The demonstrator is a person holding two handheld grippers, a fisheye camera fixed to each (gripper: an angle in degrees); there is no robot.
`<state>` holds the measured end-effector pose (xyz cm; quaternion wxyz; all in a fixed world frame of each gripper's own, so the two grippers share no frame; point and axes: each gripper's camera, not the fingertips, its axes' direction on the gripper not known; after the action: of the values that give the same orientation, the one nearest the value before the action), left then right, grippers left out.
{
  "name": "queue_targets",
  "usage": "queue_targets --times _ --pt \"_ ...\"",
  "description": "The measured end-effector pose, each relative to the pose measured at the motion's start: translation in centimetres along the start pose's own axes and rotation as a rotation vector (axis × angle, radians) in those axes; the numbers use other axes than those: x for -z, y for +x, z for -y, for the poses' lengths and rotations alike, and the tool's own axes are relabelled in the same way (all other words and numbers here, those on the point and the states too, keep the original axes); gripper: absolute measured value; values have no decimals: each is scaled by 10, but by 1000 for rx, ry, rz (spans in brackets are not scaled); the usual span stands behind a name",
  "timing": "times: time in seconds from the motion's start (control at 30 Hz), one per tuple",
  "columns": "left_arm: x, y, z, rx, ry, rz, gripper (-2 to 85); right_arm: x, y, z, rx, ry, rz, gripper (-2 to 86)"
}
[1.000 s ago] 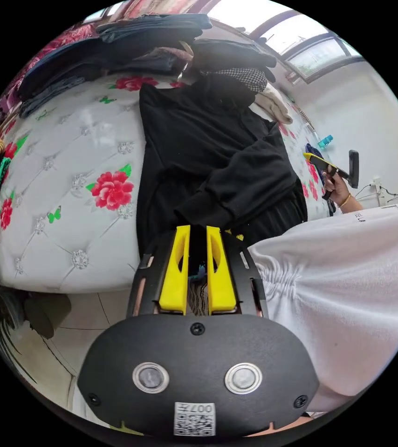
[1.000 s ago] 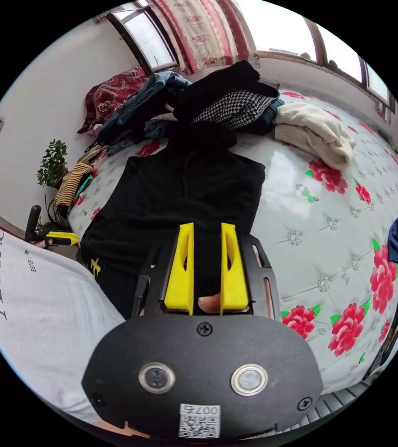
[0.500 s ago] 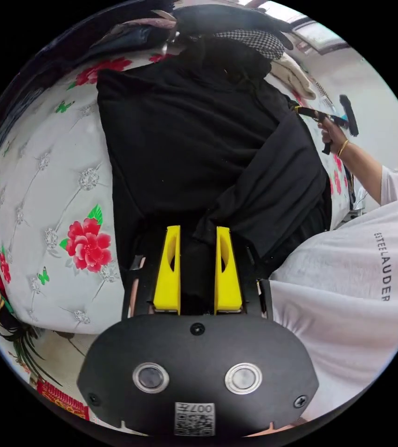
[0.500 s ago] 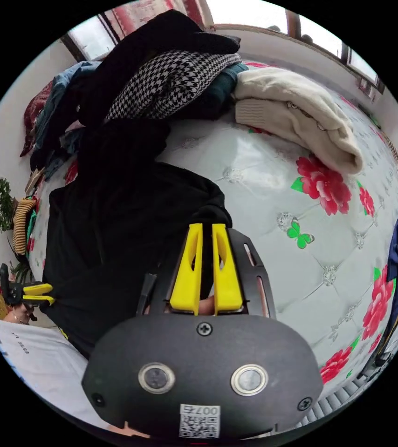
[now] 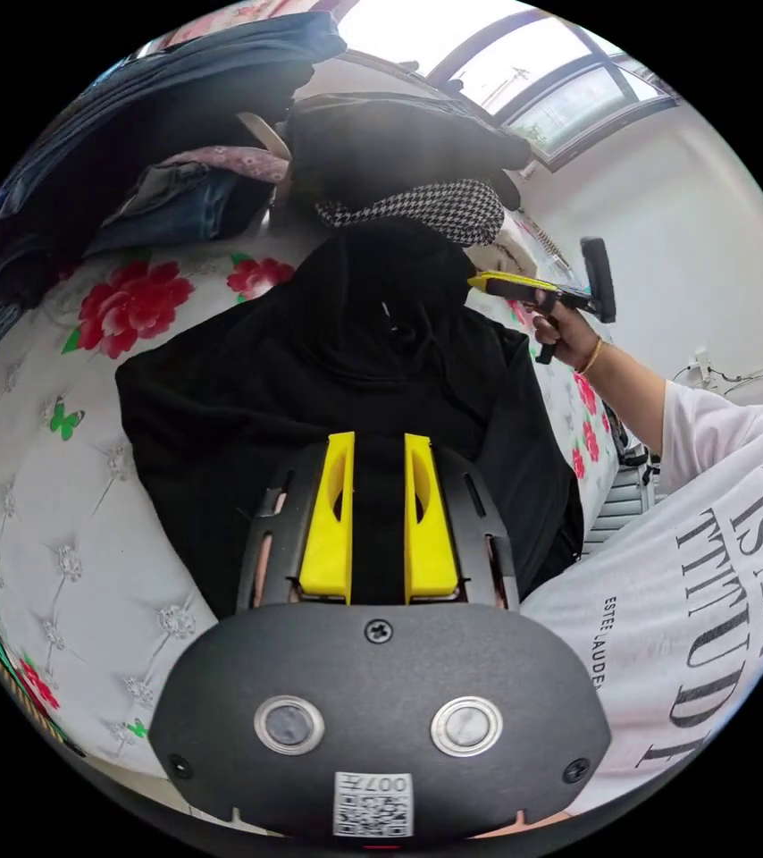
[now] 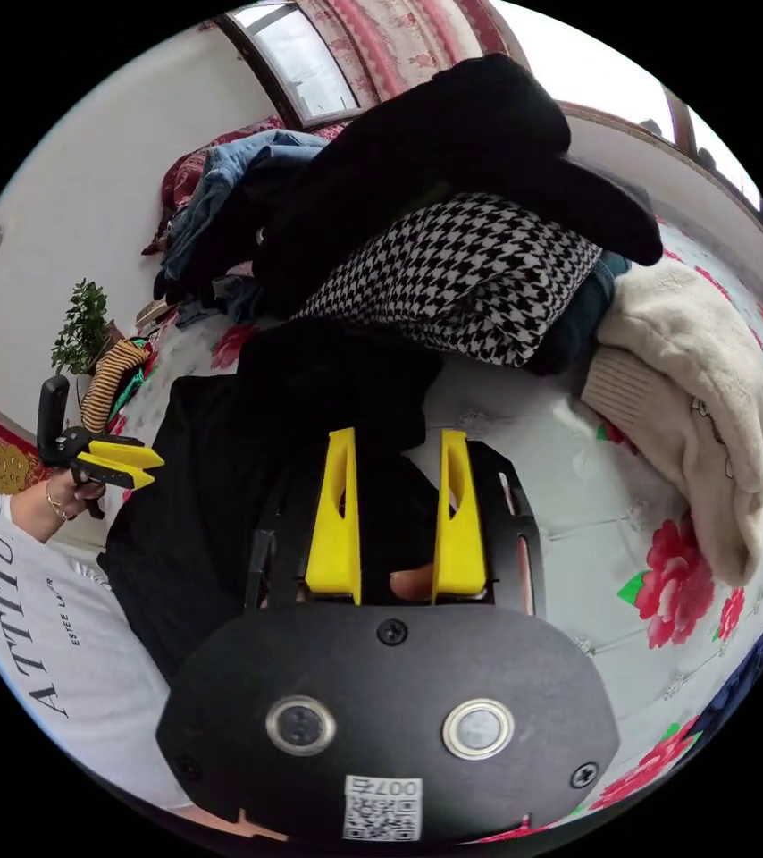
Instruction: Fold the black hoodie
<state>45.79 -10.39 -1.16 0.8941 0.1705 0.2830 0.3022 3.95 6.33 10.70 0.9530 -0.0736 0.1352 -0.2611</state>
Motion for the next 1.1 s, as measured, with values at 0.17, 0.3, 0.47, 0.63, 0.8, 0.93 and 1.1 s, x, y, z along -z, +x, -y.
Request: queue_targets --times 0.17,0.3,0.47,0.63,0.8,0.93,1.1 --pt "7 7 -23 -29 -11 73 88 80 -41 -8 90 251 72 11" --pt "41 23 -36 -123 119 134 99 181 -120 -4 355 421 88 6" --pt "121 62 2 -364 377 213 138 234 -147 38 451 360 98 6" --pt "142 90 59 -537 437 160 152 238 -157 54 440 296 69 17" --pt "129 49 96 -413 376 -54 42 245 -124 26 336 346 83 52" --pt "116 41 90 -394 340 -54 38 235 -91 0 290 334 99 92" --pt "116 41 82 -450 369 -103 37 206 -85 8 370 288 134 121"
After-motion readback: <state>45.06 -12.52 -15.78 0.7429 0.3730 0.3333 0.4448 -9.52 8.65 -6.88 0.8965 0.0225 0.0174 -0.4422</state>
